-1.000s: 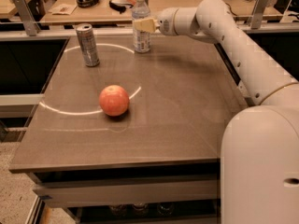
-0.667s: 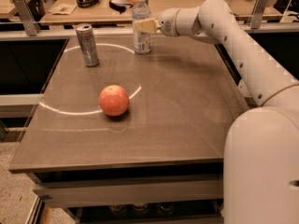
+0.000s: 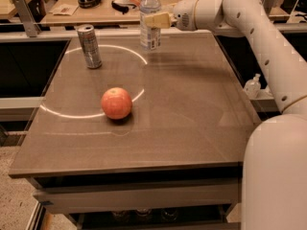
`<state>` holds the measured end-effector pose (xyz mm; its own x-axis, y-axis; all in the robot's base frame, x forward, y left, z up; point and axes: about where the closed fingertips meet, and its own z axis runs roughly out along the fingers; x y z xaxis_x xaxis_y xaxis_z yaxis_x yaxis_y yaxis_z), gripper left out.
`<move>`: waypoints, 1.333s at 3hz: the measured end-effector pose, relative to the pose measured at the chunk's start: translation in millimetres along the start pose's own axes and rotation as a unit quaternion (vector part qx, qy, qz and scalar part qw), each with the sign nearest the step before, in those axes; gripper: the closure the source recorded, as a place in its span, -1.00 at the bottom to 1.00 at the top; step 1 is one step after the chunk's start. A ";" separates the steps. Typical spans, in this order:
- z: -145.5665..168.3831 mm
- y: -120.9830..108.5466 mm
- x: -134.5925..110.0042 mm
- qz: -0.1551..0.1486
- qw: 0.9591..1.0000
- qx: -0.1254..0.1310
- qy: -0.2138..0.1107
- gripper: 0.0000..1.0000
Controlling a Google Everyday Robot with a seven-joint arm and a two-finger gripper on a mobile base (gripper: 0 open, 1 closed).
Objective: Move blue plastic bottle near apple
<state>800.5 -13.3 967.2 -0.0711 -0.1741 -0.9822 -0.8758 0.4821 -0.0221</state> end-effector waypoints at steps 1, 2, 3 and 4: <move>-29.1 32.7 -18.2 -0.012 0.999 -0.033 0.002 1.00; -52.7 66.8 -31.5 -0.010 0.999 -0.044 0.002 1.00; -61.8 94.7 -33.1 0.001 0.999 -0.047 0.004 1.00; -60.1 117.3 -15.2 0.024 0.998 -0.053 0.019 1.00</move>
Offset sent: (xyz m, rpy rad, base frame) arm -0.1364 -0.0103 0.0510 -0.0022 0.0242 0.0964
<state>670.2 -5.7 990.8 -0.1297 -0.1867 -0.9738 -0.9166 0.3972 0.0459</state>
